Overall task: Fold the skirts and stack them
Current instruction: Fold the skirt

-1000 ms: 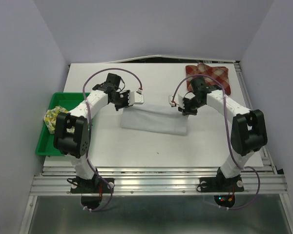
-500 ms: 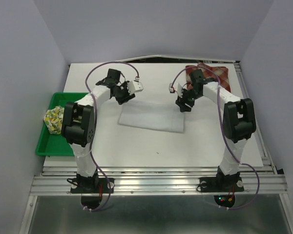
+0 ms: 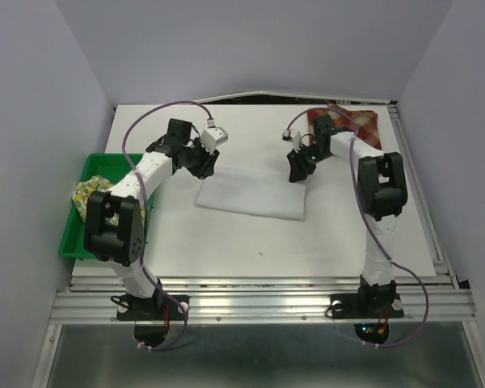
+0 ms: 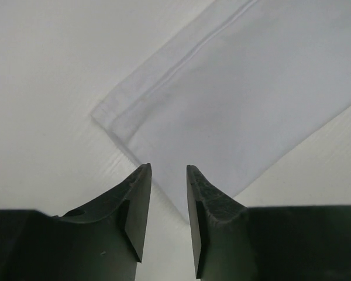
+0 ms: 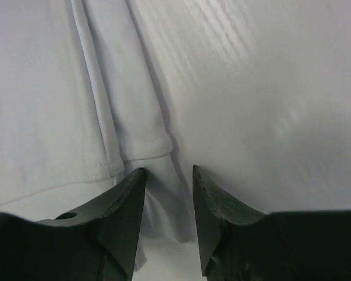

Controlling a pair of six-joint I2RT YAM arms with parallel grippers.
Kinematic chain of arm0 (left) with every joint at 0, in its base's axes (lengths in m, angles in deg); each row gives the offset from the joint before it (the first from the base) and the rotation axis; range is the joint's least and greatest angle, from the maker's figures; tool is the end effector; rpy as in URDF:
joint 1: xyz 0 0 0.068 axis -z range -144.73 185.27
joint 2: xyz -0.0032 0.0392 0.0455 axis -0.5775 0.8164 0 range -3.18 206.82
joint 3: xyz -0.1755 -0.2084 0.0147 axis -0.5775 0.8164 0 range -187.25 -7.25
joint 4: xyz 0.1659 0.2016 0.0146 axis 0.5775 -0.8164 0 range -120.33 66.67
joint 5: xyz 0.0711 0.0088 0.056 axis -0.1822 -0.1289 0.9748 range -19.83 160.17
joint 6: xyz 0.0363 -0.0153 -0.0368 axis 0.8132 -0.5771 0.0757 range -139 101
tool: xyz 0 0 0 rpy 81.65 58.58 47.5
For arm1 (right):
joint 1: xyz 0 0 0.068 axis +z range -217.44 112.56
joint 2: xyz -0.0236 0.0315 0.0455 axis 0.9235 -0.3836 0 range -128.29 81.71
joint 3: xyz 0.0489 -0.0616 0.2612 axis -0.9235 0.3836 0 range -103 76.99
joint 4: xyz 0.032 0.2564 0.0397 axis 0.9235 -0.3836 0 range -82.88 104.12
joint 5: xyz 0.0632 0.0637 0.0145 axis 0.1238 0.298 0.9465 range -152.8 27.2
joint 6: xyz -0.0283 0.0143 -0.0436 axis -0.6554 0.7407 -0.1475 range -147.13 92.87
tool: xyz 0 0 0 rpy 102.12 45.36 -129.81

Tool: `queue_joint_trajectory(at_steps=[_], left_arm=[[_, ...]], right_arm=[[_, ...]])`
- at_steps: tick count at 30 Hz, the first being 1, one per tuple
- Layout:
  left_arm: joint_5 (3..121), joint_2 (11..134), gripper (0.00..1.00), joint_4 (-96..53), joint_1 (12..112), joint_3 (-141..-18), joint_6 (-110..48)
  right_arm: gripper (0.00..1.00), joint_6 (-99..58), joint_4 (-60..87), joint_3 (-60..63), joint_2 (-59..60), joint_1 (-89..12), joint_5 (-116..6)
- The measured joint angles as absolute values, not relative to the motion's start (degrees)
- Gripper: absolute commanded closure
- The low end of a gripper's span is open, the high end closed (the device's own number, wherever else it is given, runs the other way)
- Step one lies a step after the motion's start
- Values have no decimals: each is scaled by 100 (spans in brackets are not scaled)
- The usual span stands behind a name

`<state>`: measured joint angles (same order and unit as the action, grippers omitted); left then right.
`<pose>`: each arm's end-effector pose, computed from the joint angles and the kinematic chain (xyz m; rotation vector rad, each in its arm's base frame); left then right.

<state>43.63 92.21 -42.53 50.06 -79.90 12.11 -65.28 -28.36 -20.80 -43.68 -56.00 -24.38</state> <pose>0.3564 -0.1105 0.2662 1.0834 1.9587 -0.3789 0.4391 0.1114 0.1727 -1.2130 2.2525 0.7620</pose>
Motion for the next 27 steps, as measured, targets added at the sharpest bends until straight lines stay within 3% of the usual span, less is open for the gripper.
queue_joint_trajectory(at_steps=[3,8,11,16,17,21,24,25,27], left_arm=[[4310,9643,69,-4354,5024,-7996,929],[4278,10677,82,-4623,5056,-8381,720],[4168,11402,82,-4756,5058,-8999,608],[4214,12069,61,-4616,5146,-9998,505],[4282,12146,55,-4577,5192,-10153,532],[4645,12030,46,-4470,5413,-10188,857],[5056,11311,45,-4170,5651,-9511,1176],[5224,10884,12,-4161,5745,-9124,1292],[5578,9674,11,-4102,6110,-8267,1482]], right_arm=[[72,-6353,-2860,-1903,-4483,-5607,-2222],[78,-5888,-2803,-1202,-4169,-5613,-1859],[80,-5538,-2738,-550,-3885,-5611,-1555],[82,-4644,-2382,709,-3305,-5594,-1136],[77,-4535,-2268,897,-3216,-5570,-1096],[65,-3743,-1920,1568,-2728,-5390,-933],[61,-3273,-1776,1755,-2473,-5294,-867],[57,-3103,-1715,1784,-2403,-5272,-856],[48,-2716,-1610,1841,-2237,-5272,-854]])
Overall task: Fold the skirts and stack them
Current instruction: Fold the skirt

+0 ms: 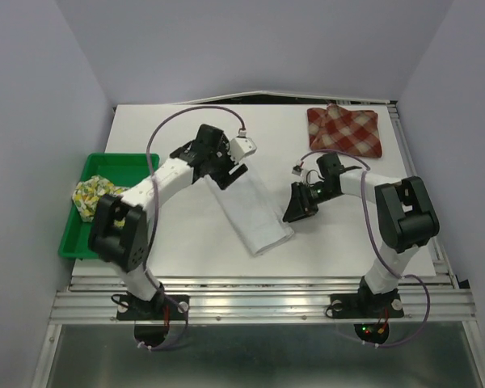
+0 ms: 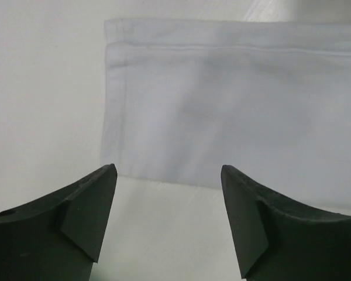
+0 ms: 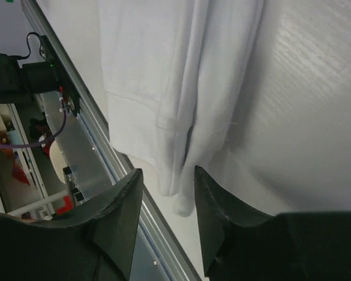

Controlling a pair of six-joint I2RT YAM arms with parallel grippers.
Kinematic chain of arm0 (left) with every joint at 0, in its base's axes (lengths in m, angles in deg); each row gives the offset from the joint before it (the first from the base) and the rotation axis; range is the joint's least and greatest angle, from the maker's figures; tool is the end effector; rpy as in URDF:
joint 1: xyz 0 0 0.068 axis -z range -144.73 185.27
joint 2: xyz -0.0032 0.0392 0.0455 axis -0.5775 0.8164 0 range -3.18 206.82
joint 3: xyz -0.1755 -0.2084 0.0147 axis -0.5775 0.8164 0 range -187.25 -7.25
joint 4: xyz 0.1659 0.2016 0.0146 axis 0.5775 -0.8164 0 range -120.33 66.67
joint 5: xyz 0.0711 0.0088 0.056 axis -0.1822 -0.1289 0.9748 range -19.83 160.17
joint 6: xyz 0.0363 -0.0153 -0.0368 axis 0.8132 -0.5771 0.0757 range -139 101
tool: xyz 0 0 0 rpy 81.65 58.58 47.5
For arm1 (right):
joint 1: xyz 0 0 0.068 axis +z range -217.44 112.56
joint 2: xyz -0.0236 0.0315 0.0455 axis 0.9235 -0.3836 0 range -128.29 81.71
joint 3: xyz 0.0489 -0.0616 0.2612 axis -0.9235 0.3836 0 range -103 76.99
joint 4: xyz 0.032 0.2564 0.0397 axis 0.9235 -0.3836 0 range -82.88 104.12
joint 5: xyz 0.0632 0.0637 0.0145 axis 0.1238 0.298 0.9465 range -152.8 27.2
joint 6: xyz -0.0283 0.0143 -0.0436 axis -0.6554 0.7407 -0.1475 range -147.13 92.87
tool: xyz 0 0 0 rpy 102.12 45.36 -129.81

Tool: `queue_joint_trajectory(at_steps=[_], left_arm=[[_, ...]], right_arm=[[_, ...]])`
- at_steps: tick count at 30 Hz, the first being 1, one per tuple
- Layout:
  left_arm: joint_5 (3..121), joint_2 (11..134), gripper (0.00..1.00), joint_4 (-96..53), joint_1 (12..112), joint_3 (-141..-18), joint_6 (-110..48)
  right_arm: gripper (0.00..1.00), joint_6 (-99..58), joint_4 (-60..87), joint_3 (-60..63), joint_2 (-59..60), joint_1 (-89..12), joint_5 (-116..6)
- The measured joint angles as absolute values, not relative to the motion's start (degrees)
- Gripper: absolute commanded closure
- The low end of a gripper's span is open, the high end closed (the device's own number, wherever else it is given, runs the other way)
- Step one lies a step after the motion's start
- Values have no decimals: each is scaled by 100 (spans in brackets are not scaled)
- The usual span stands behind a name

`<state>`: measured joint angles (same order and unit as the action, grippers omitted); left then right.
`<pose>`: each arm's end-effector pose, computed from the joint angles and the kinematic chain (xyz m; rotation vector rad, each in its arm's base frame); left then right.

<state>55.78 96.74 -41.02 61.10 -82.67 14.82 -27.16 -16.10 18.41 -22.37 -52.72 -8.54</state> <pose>0.3506 -0.1795 0.2536 1.2472 1.9189 -0.2173 0.3042 0.1097 0.1451 -0.5161 2.6416 1.4080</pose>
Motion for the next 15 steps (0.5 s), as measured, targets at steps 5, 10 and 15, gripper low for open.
queue_joint_trajectory(at_steps=[5,10,15], left_arm=[[6376,7195,18,-3626,7758,-6925,1437],[7388,6812,36,-3294,9533,-6125,890],[7449,7807,40,-3558,9469,-6075,248]], right_arm=[[44,-1979,-1193,2155,-1528,-5279,-928],[56,-1763,-985,2212,-1378,-5279,-1468],[56,-1770,-1011,1946,-1384,-5261,-1726]])
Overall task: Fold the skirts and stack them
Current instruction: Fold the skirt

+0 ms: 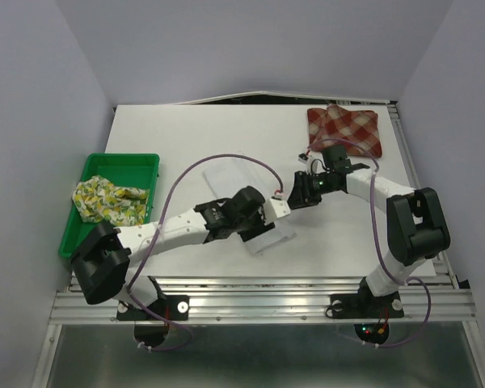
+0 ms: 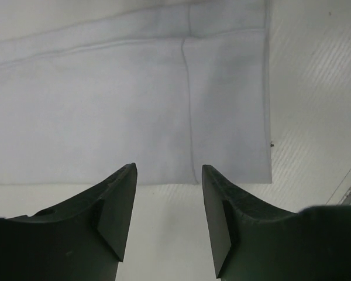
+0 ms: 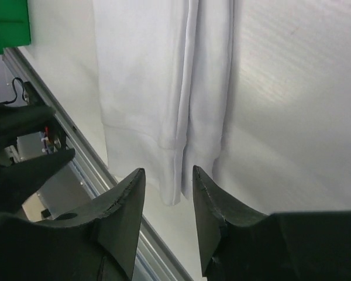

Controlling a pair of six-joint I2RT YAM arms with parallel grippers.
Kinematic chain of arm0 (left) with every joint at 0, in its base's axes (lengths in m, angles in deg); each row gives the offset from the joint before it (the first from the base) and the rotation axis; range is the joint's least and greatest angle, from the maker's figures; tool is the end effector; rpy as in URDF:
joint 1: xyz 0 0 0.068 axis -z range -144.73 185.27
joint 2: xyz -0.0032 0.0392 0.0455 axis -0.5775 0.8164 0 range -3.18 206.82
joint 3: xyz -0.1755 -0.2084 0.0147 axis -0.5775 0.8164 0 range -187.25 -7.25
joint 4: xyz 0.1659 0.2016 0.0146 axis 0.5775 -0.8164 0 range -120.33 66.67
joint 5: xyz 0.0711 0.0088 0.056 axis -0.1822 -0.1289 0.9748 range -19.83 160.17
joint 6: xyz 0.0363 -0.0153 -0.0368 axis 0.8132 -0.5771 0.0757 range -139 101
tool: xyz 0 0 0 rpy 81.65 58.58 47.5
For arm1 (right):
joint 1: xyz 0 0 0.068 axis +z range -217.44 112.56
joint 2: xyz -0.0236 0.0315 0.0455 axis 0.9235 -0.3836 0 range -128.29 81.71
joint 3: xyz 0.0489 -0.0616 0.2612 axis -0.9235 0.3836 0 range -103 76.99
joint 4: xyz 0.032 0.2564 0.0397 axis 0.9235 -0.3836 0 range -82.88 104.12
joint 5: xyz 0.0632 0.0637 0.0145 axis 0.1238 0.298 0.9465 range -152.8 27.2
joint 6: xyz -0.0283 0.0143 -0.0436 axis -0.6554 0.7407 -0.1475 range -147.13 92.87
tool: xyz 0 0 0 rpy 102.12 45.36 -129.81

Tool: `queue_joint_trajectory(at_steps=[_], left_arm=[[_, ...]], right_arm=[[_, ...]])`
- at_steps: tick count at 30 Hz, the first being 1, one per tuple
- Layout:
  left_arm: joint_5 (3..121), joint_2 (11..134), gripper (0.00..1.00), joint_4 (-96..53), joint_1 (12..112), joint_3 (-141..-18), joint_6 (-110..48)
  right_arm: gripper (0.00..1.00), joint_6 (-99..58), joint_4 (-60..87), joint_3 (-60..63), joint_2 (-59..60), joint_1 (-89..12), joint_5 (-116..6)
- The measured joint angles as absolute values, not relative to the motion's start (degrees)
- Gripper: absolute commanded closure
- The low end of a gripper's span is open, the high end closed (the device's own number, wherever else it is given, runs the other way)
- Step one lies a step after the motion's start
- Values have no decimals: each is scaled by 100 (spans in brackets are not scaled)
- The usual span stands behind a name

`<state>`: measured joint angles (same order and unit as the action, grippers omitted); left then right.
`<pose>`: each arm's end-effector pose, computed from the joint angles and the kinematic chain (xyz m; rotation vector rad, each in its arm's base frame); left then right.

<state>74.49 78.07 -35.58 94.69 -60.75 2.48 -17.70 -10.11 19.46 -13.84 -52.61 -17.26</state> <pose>0.1593 -0.2643 0.2430 1.4486 1.7612 -0.2643 0.3043 0.1068 0.1852 -0.3906 2.5745 1.1974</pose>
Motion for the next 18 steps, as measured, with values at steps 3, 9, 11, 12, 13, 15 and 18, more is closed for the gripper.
queue_joint_trajectory(at_steps=[3,9,11,12,13,15,18], left_arm=[[6756,7846,31,-3799,8280,-6379,-10],[5991,8611,41,-3888,6676,-8405,-270],[5821,9059,40,-3932,6521,-9102,-443],[5705,9413,41,-3897,6433,-9548,-611],[5659,9599,41,-3855,6385,-9705,-736],[5587,9916,41,-3836,6296,-9797,-968],[5512,10268,43,-3989,6250,-9723,-1276]], right_arm=[[56,-1792,-1020,1539,-1531,-5165,-1890],[63,-1739,-976,1270,-1917,-4990,-2430],[66,-1652,-911,1325,-1972,-4982,-2650],[70,-1590,-828,1393,-1983,-4982,-2723],[71,-1549,-725,1480,-1983,-4982,-2806],[74,-1475,-533,1690,-1998,-4955,-2972],[79,-1422,-421,1908,-2103,-4850,-3072]])
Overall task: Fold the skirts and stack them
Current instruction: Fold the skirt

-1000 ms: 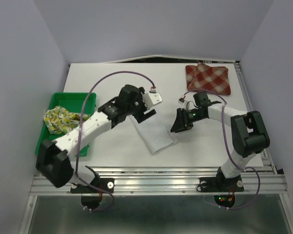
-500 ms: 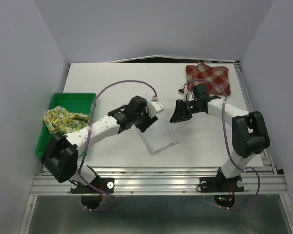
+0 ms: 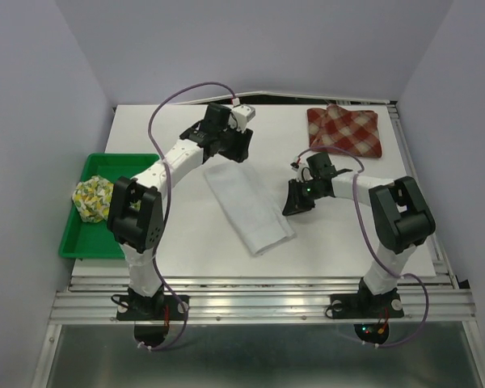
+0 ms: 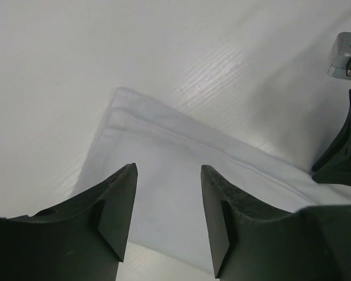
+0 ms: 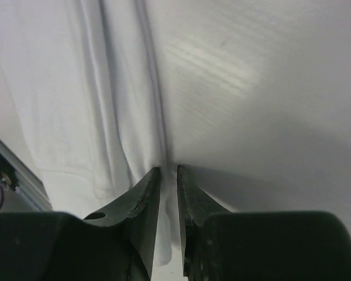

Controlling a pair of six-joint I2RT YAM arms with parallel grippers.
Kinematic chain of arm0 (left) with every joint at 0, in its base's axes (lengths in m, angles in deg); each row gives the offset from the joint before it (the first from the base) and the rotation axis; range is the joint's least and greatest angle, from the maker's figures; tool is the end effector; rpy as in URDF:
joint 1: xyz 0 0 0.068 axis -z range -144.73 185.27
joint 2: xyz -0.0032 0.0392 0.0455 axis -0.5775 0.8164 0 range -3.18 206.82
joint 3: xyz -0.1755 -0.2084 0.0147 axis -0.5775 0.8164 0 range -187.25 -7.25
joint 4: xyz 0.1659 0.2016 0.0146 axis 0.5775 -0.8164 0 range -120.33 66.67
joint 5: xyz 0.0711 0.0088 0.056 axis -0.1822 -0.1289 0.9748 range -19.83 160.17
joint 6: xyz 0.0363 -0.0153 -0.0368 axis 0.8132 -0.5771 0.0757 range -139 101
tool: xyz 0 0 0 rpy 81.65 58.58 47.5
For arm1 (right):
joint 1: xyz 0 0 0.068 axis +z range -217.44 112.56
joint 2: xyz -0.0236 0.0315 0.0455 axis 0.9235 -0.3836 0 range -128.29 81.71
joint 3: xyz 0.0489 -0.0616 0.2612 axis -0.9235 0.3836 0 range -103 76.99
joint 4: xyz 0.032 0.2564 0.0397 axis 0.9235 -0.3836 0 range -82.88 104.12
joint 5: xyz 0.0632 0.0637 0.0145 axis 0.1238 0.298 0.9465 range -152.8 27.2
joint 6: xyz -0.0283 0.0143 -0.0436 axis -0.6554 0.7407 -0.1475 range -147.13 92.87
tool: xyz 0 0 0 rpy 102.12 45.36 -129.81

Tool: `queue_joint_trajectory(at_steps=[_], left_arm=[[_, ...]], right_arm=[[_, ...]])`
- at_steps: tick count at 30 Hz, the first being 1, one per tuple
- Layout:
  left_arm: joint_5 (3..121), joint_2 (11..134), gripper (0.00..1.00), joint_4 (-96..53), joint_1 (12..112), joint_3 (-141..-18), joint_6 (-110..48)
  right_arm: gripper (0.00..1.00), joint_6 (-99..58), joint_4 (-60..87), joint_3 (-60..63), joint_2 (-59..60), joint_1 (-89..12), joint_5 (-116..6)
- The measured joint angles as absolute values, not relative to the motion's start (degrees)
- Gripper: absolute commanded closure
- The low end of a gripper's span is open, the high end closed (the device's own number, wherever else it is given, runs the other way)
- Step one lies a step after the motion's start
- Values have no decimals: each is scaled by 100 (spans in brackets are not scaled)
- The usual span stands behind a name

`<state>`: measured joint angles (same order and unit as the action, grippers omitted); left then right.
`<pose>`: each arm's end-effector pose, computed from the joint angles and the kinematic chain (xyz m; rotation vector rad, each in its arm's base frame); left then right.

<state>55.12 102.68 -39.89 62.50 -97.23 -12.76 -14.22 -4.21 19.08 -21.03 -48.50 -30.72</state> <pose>0.3833 -0.2076 0.2999 0.7683 2.0141 -0.4944 0.3167 0.1286 0.1480 -0.3272 2.6860 0.9231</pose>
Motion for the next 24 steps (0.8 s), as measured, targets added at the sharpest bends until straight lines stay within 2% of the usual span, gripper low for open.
queue_joint_trajectory(at_steps=[6,9,14,19,21,24], left_arm=[[5414,10358,48,-4135,6252,-9303,-1630],[5421,10366,53,-4159,6252,-9043,-1713],[5370,10906,67,-4264,6252,-9128,-1606],[5143,12093,78,-4448,6215,-10116,-1394],[5132,12543,77,-4623,6199,-10921,-1232],[5080,13214,67,-4763,6206,-11961,-1046]], right_arm=[[87,-1223,40,2276,-2127,-4350,-2747],[88,-1029,320,2520,-2116,-4099,-2526],[83,-662,700,2807,-1983,-3705,-2244],[78,-251,1035,2829,-1970,-3401,-2165],[78,-100,1155,2829,-1959,-3371,-2143],[76,138,1262,2829,-1850,-3382,-2209]])
